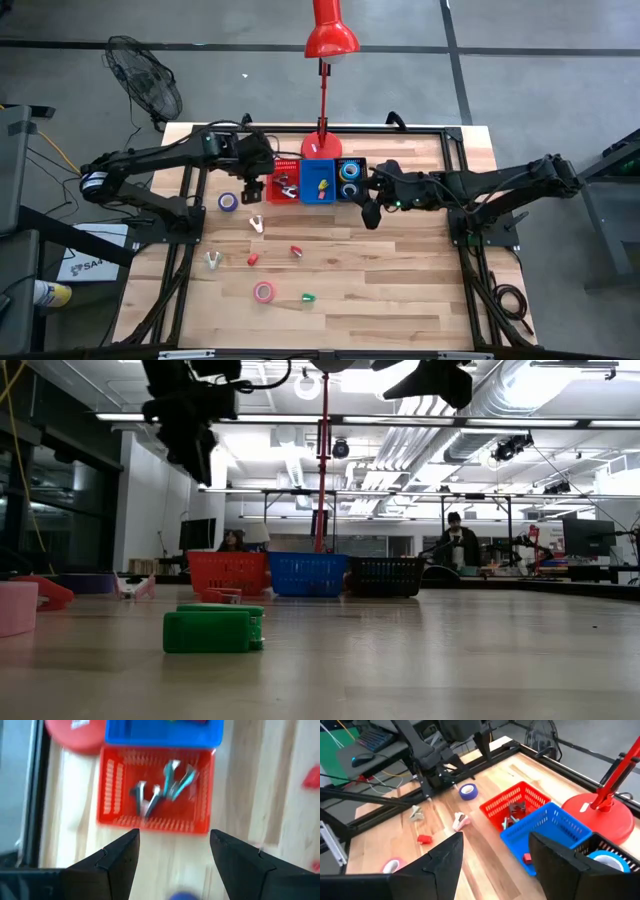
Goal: Pick and place Stapler, Stapler remover, tape
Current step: Put the violet tape into the black basket
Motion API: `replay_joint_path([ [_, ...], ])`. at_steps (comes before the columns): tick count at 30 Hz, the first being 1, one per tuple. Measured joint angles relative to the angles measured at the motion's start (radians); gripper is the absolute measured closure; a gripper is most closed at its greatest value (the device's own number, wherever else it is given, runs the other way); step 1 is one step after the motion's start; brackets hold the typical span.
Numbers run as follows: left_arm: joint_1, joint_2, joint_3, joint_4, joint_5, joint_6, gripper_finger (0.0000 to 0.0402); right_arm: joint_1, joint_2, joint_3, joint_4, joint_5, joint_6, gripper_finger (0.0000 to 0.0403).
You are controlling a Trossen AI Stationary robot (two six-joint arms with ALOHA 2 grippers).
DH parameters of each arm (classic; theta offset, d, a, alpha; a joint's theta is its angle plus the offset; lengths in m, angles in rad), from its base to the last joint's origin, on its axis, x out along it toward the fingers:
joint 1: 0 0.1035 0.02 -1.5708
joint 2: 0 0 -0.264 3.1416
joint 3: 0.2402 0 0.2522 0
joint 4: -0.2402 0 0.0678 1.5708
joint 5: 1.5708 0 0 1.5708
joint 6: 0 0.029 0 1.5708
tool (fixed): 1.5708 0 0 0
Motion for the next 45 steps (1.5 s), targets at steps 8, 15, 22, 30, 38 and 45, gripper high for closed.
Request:
replay_joint_path([
  [8,-0.055,-0.086,-0.074,-0.102,-0.088,-0.056,0.0166,0.056,0.0,0.0,0.0,0.048,0.02,0.0187],
  [15,-0.052,-0.205,-0.224,-0.108,-0.071,-0.18,0.0166,0.067,0.0,0.0,0.001,0.06,0.033,0.0187],
  [22,-0.052,-0.248,-0.348,-0.096,-0.017,-0.223,0.0166,0.065,0.0,0.0,0.001,0.062,0.031,0.0187],
  [30,-0.052,-0.248,-0.478,-0.02,-0.005,-0.304,0.0166,0.065,0.0,0.0,0.001,0.062,0.019,0.0187],
  [38,-0.052,-0.248,-0.583,0.012,-0.053,-0.456,0.0166,0.065,0.0,0.0,0.0,0.062,0.002,0.0187],
  [45,-0.052,-0.248,-0.605,0.07,-0.072,-0.479,0.0166,0.062,0.0,0.0,-0.003,0.066,-0.002,0.0187],
])
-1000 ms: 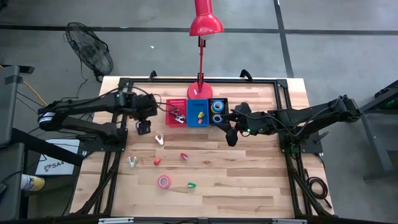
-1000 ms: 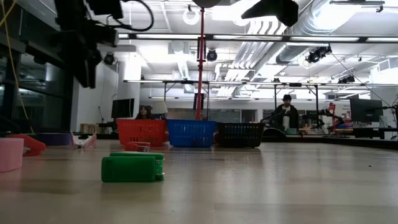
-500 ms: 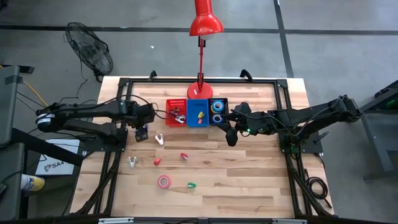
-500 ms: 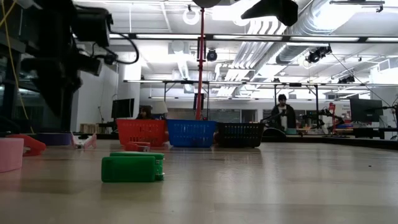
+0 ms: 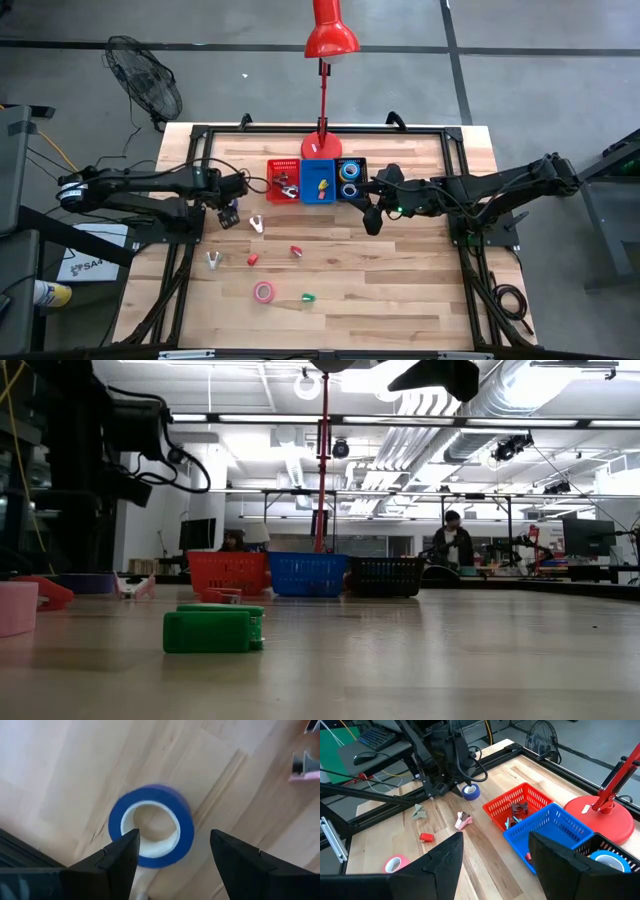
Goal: Pick and place Stapler, Stapler remover, tape
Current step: Put the violet tape into the black basket
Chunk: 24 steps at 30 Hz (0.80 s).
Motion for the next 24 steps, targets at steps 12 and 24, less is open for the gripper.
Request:
replay_joint_path([
  [12,0.0,0.097,0.0,0.014,-0.008,0.026,0.0166,0.0,0.0,0.0,-0.002,-0.005,0.011,0.0187],
  [24,0.0,0.2,0.0,0.103,0.046,0.061,0.0241,0.0,0.0,0.0,-0.002,-0.027,0.013,0.0187],
])
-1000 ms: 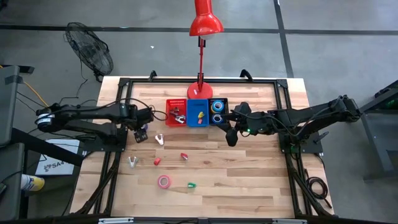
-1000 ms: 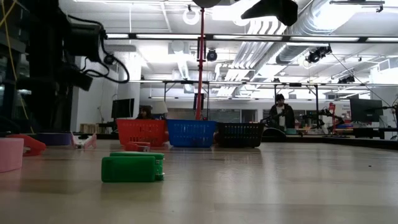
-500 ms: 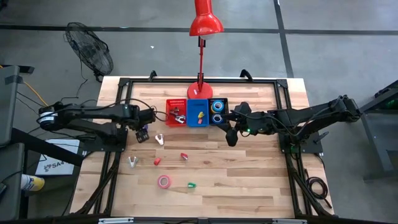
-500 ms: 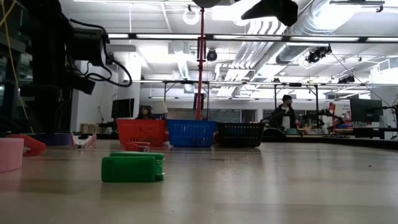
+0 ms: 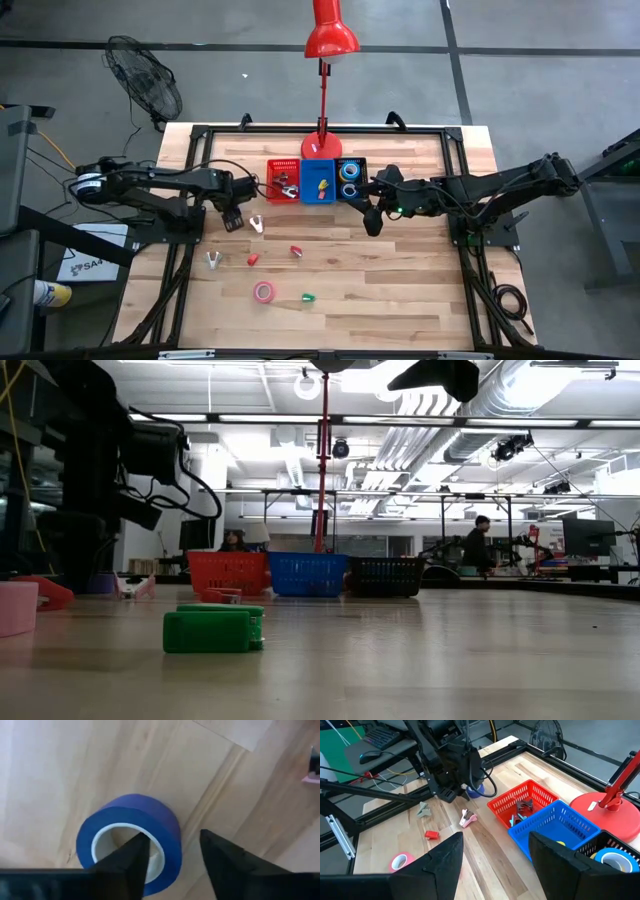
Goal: Pick and place Stapler, Stapler remover, tape
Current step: Put the violet tape into the black basket
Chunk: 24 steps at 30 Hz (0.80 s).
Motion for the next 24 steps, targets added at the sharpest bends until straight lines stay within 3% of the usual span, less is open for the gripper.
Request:
replay_joint_path([
  [7,0.0,0.0,0.0,0.0,0.042,0.042,0.0366,0.0,0.0,0.0,0.0,0.0,0.003,0.0187],
  [17,0.0,-0.002,0.048,0.013,0.176,0.133,0.0365,0.0,0.0,0.0,0.0,0.003,0.016,0.0187],
  [24,0.0,-0.088,0.148,0.001,0.243,0.203,0.0366,0.0,0.0,0.0,-0.002,0.01,0.013,0.0187],
])
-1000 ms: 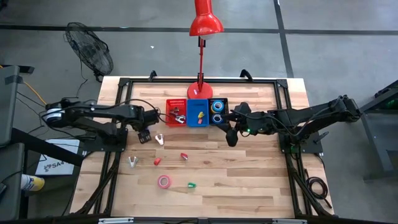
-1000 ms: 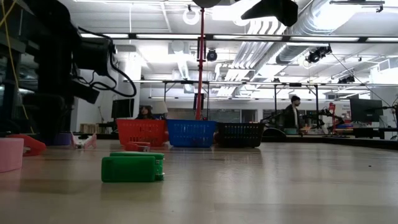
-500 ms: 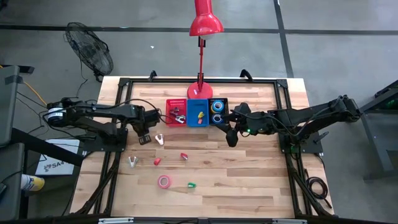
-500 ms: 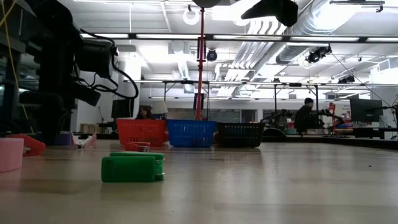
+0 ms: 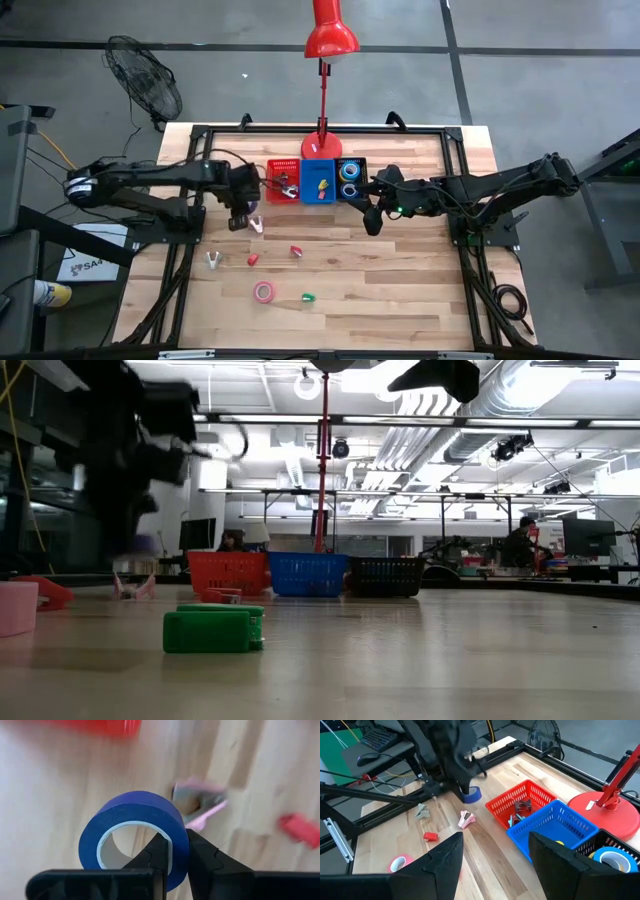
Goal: Pick and place Stapler, Stapler remover, tape
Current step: Put the violet tape into the black basket
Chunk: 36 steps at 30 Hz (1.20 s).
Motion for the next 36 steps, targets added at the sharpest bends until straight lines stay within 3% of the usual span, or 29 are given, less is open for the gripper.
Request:
replay_joint_path([
  [8,0.0,-0.173,0.155,-0.013,0.05,0.034,0.0366,0.0,0.012,0.0,-0.003,0.023,0.0,0.0187],
  [16,0.0,-0.288,0.248,0.211,0.15,0.079,0.0366,0.0,0.044,-0.001,0.065,0.061,-0.03,0.0187],
  [27,-0.002,-0.278,0.247,0.575,0.338,0.128,0.0366,-0.002,0.109,-0.002,0.37,0.061,-0.179,0.0187],
  [36,-0.099,-0.249,0.247,0.747,0.36,0.156,0.0366,-0.031,0.174,-0.001,0.538,0.061,-0.182,0.0187],
])
